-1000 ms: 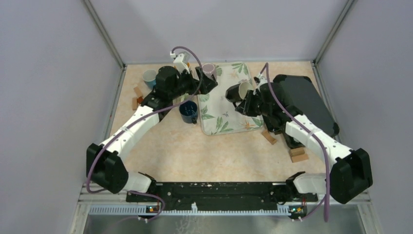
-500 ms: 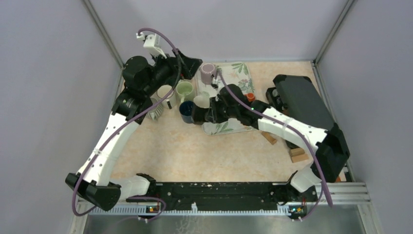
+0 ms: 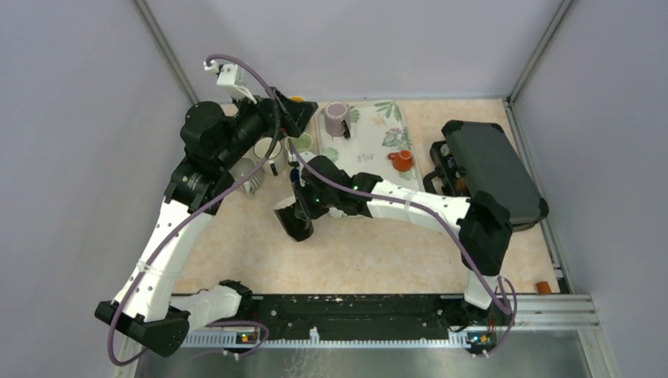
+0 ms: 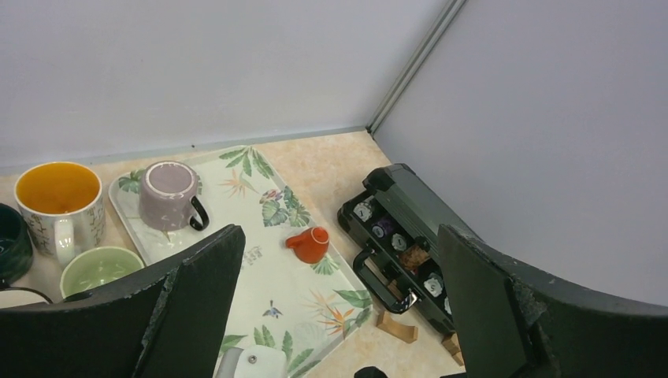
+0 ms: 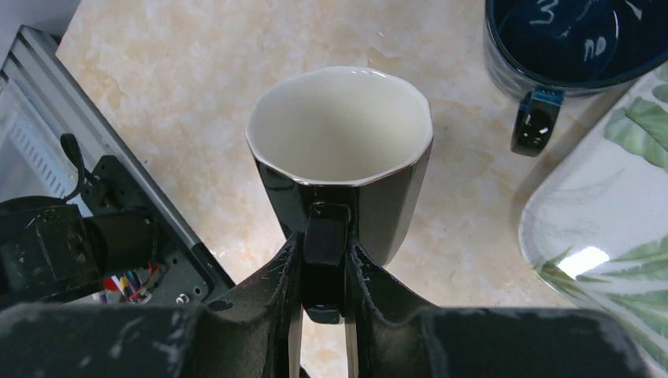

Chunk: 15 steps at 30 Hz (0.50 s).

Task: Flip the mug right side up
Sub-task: Place the cup at the center of the board.

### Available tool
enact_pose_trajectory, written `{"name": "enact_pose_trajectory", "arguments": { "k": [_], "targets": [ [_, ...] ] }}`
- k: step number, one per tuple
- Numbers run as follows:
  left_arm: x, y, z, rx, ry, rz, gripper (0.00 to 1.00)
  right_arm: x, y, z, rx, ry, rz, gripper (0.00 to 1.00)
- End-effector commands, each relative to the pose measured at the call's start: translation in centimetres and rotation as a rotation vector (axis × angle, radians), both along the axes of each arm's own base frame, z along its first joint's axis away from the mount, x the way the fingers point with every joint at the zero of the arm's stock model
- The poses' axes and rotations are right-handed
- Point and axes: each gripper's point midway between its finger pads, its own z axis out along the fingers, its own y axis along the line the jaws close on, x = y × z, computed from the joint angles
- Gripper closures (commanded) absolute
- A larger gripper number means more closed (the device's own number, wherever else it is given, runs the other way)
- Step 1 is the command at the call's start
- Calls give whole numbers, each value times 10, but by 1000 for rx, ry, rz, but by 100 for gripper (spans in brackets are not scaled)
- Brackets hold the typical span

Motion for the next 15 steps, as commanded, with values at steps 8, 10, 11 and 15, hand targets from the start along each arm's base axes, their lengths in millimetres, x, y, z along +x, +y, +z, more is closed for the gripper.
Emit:
{"name": "enact_pose_trajectory", "arguments": {
  "k": [8,10,11,15],
  "targets": [
    [-13,19,14,-17,-53,65,1,38,51,60,377,-326,-55,100],
    [-15,21,18,-26,-61,69,1,44,54,59,402,-374,-59,100],
    [-17,22,20,-31,-69,71,1,47,56,57,411,-396,-60,100],
    [-19,23,24,-34,-80,72,1,57,65,60,454,-478,-63,100]
  ]
}}
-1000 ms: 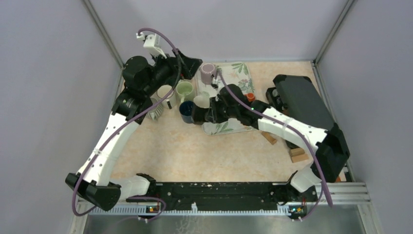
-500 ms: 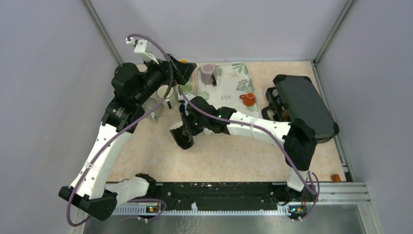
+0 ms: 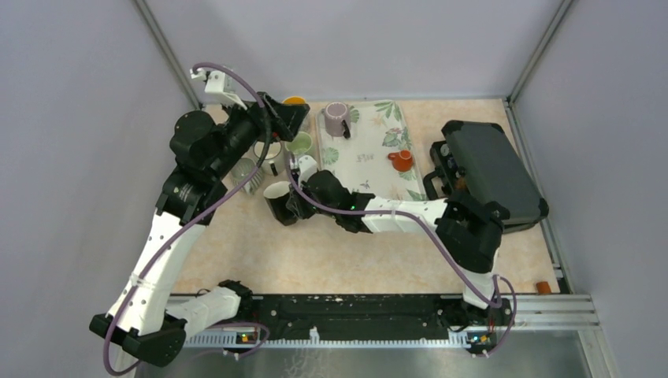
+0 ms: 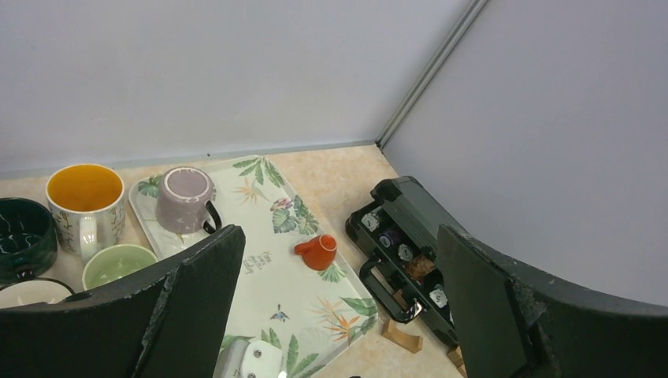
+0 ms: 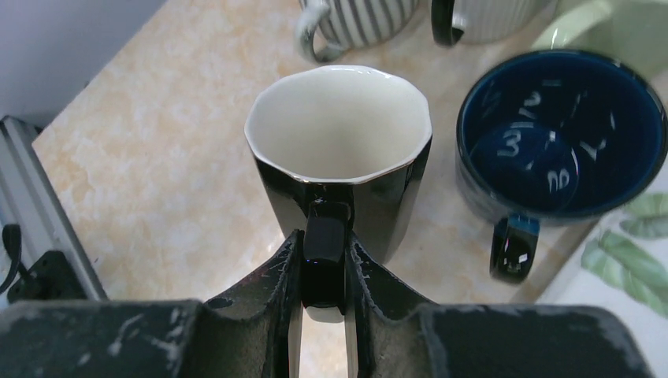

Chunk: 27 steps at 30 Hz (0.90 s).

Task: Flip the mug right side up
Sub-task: Place the cup at the center of the board.

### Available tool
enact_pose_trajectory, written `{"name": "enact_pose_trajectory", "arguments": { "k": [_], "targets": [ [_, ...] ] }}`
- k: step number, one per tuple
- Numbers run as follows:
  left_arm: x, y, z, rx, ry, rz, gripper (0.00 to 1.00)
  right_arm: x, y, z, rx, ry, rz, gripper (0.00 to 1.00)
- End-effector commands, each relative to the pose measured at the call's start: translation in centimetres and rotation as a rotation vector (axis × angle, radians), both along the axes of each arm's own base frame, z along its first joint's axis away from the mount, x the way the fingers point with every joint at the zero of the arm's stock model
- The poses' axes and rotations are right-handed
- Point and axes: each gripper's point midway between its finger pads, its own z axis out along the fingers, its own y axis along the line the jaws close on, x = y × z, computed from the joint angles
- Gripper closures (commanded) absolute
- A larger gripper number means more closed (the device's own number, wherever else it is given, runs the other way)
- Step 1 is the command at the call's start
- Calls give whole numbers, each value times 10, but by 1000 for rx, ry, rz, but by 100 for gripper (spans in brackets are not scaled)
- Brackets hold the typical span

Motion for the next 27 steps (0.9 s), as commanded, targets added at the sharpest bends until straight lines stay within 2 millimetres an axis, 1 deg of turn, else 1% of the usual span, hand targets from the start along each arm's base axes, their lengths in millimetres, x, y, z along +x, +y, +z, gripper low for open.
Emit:
{"name": "enact_pose_trajectory", "arguments": {
  "k": [1,4,10,19,27],
  "targets": [
    [-6,7,18,-20,-58,18,1,25,35,82,281,-249,-12,100],
    [-7,7,19,-19,-60,15,1,32,40,74,273,-288,-13,100],
    [-8,2,17,-15,-62,-14,2,40,50,50,234,-341,3,100],
    [-8,-1,13,-10,-52,-29,1,40,49,29,200,-322,3,100],
    [-8,-3,5,-15,-36,-37,1,39,48,7,157,-302,12,84]
  ]
}}
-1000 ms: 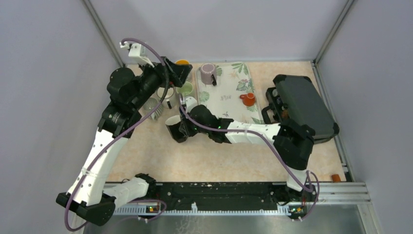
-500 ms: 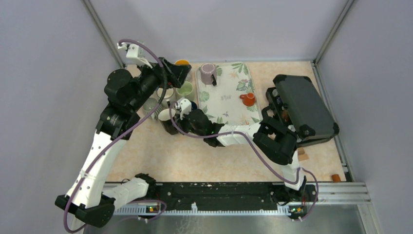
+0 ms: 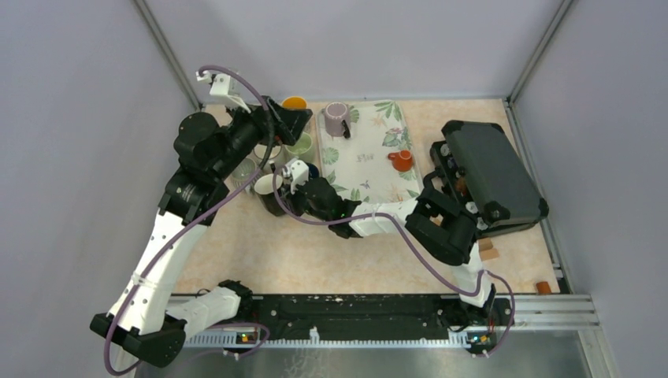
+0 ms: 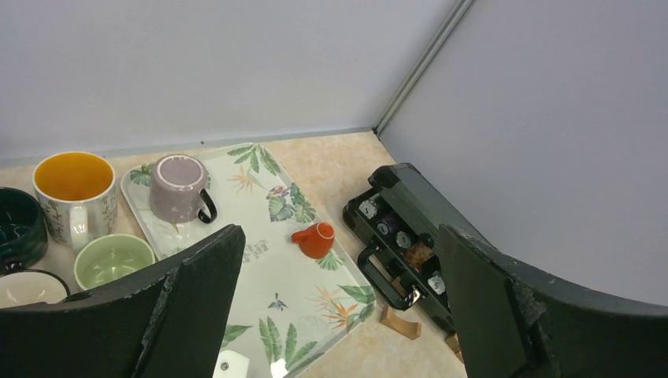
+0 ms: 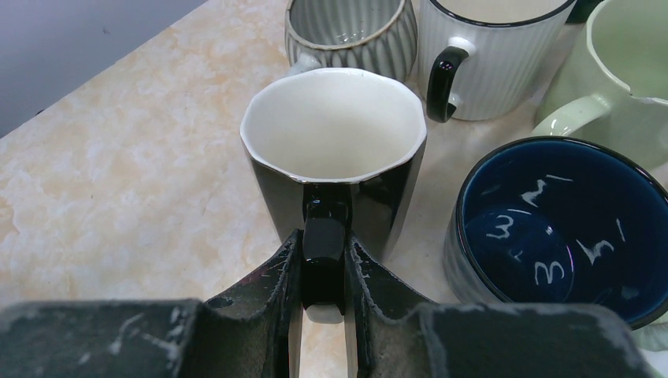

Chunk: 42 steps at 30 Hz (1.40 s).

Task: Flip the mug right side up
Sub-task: Place the cup at the center of the board.

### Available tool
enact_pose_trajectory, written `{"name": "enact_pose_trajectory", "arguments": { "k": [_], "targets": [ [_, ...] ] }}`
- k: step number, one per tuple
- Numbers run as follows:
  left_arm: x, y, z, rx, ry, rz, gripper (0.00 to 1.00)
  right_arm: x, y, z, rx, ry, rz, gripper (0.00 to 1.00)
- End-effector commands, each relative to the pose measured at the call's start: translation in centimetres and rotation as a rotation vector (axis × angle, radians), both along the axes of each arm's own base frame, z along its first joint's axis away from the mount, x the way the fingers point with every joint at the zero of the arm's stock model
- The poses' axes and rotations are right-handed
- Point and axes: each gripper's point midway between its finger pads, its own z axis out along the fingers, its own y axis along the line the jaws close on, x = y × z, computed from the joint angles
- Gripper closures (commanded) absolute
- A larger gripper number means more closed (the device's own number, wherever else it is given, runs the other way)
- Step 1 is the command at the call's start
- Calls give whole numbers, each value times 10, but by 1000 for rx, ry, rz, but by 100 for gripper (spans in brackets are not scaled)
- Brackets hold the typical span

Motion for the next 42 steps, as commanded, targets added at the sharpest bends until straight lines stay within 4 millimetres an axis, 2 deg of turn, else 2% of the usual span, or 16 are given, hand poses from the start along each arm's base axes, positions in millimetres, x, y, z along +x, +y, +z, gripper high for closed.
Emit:
{"name": "enact_pose_trajectory", "arguments": {
  "k": [1,11,16,26,33,42],
  "targets": [
    [-5,0,12,-23,-47,-14,2,4,13,23,78,-67,2,83],
    [-4,0,8,-18,-39,-9,1,6,12,11,49,-62,-6,73],
    [-3,0,7,-18,-38,-9,1,7,14,5,36,-58,-1,64],
    [-2,-1,4,-18,-34,-11,2,9,14,3,14,-57,-8,52],
    [0,-2,4,-19,-31,-14,1,7,11,9,17,-57,-9,46],
    [0,-2,6,-23,-36,-14,1,-1,8,34,54,-19,1,35]
  ]
}}
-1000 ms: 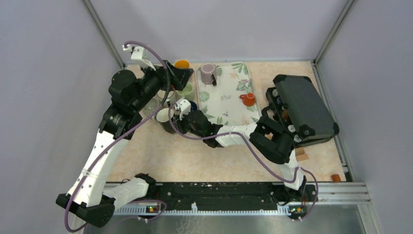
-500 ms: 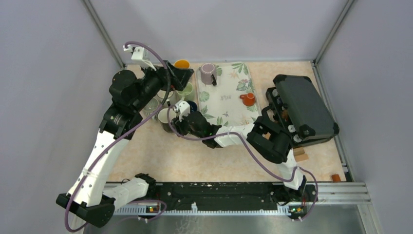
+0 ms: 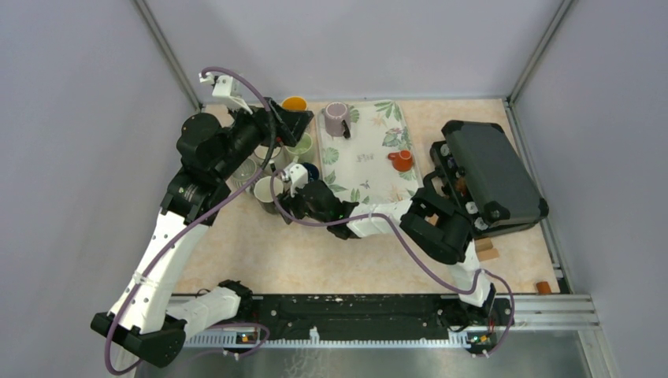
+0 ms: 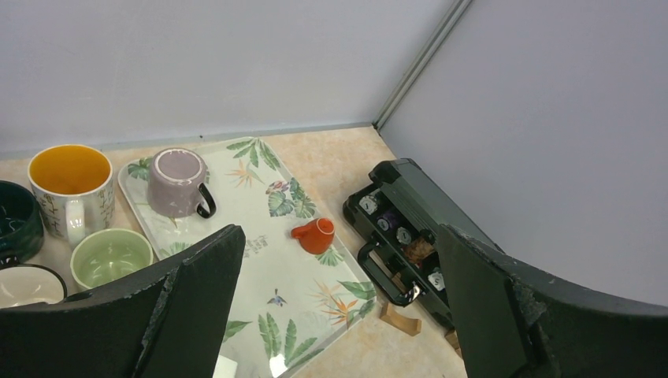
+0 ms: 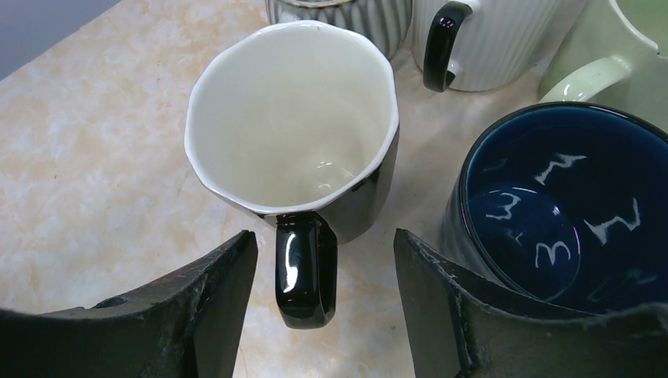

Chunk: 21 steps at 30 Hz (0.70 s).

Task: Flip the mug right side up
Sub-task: Place the cup at the center of the board, then turn over the cup on the tray.

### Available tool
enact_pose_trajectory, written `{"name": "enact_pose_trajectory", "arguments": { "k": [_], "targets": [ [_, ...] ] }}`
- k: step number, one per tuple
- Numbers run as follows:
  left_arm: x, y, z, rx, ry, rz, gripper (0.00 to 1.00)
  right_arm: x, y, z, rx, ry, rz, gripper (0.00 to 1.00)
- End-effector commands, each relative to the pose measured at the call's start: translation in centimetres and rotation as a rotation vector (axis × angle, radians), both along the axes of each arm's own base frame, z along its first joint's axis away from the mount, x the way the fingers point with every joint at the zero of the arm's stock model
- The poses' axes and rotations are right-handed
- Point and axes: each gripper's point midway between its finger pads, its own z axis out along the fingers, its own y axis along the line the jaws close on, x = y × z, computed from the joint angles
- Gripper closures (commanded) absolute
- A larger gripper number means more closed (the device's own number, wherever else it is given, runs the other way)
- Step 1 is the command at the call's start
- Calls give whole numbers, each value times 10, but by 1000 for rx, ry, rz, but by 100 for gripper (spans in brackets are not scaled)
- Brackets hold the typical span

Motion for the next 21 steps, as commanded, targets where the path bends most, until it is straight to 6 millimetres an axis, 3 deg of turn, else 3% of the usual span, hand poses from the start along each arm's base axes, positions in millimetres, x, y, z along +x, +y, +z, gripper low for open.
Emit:
{"name": "enact_pose_trajectory", "arguments": {
  "k": [1,13,21],
  "targets": [
    [-2,0,14,-27,-52,-7,1,-4,8,61,112,-14,7,34],
    [1,-7,18,-63,-54,-36,1,-19,-27,102,144,109,-49,21],
    [6,-15,15,-87,-48,-60,1,6,-87,118,138,198,-190,13]
  ]
}}
